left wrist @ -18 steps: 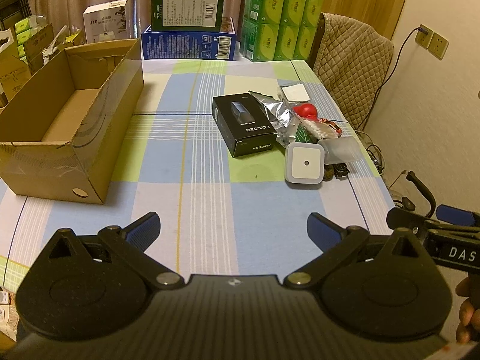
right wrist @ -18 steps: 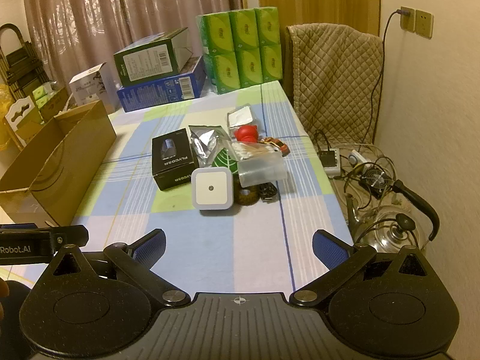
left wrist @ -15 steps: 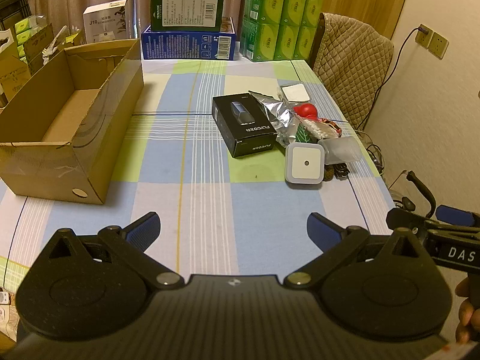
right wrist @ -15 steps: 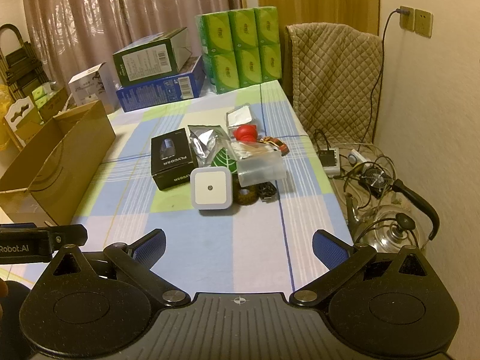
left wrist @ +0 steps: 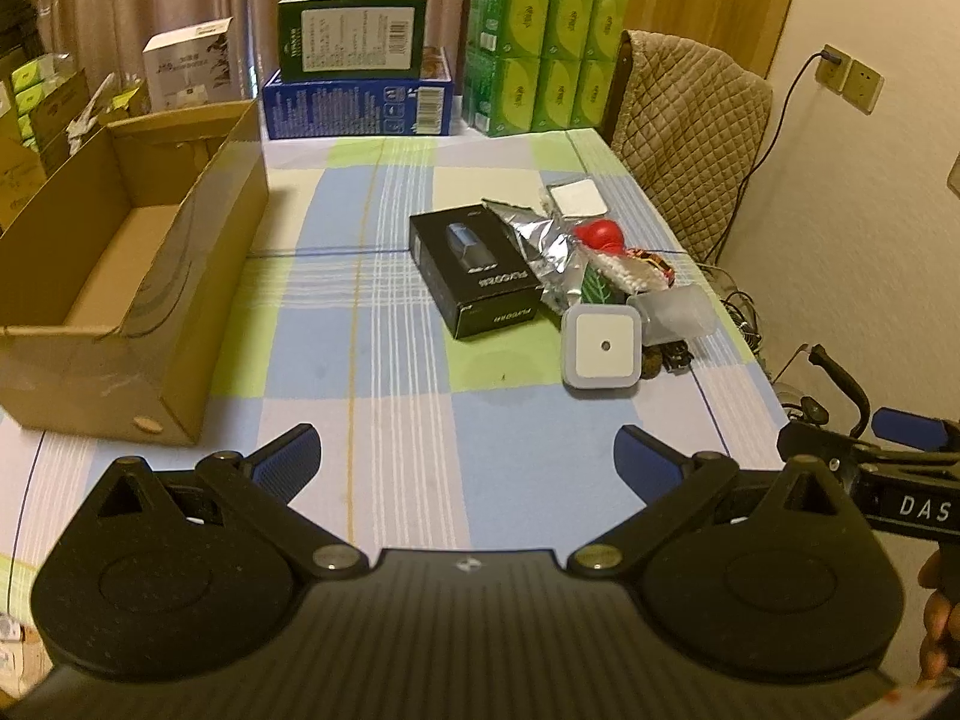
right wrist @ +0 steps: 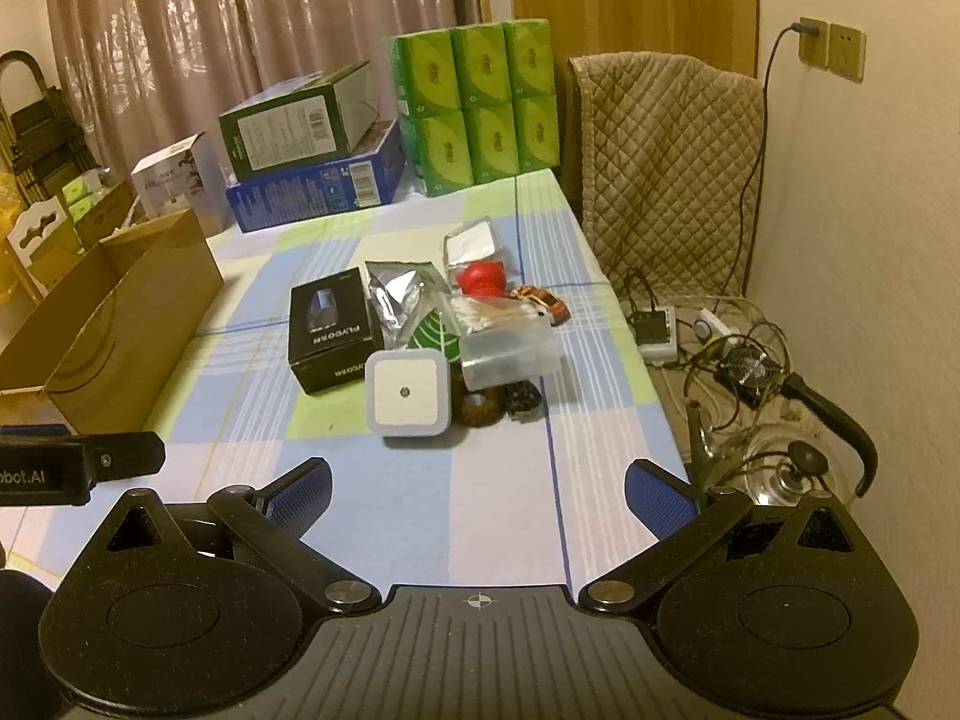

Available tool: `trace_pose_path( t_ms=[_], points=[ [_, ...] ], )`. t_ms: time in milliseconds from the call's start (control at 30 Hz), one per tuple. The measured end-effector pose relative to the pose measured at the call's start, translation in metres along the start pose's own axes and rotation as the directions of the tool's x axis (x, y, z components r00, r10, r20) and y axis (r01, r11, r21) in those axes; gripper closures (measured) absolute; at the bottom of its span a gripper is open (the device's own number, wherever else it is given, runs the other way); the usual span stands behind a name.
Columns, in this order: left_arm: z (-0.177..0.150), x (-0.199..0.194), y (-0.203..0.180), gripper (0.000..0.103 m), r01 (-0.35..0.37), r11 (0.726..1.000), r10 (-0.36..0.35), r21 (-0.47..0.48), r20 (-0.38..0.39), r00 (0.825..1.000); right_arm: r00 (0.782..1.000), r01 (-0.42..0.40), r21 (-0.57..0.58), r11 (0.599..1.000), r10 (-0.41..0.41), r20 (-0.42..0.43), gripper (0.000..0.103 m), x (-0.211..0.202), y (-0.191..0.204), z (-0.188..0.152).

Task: Organize objects
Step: 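Grasp the white square night light with the left tool while the right tool grasps the clear plastic cup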

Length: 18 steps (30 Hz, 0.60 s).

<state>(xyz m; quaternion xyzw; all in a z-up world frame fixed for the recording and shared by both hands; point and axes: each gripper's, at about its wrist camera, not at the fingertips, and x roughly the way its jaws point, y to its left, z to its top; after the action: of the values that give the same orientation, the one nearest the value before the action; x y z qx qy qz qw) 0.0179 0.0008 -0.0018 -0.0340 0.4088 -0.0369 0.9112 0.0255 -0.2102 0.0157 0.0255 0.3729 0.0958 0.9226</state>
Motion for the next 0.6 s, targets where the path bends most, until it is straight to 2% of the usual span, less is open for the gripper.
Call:
trace_pose_path(
  t_ms=[267, 467, 600],
  points=[
    [0.016, 0.023, 0.001, 0.001, 0.002, 0.999, -0.003, 0.049, 0.011, 1.0, 1.0, 0.011, -0.004, 1.0, -0.011, 0.004, 0.002, 0.021, -0.014, 0.005],
    [0.024, 0.056, -0.008, 0.001, 0.04, 0.996, -0.038, 0.081, -0.023, 0.999, 1.0, 0.019, -0.037, 0.999, -0.019, -0.004, 0.003, 0.046, -0.024, 0.011],
    [0.029, 0.082, -0.02, 0.001, 0.075, 0.992, -0.071, 0.106, -0.043, 0.997, 1.0, 0.019, -0.055, 0.998, -0.02, -0.019, 0.009, 0.067, -0.031, 0.018]
  ],
)
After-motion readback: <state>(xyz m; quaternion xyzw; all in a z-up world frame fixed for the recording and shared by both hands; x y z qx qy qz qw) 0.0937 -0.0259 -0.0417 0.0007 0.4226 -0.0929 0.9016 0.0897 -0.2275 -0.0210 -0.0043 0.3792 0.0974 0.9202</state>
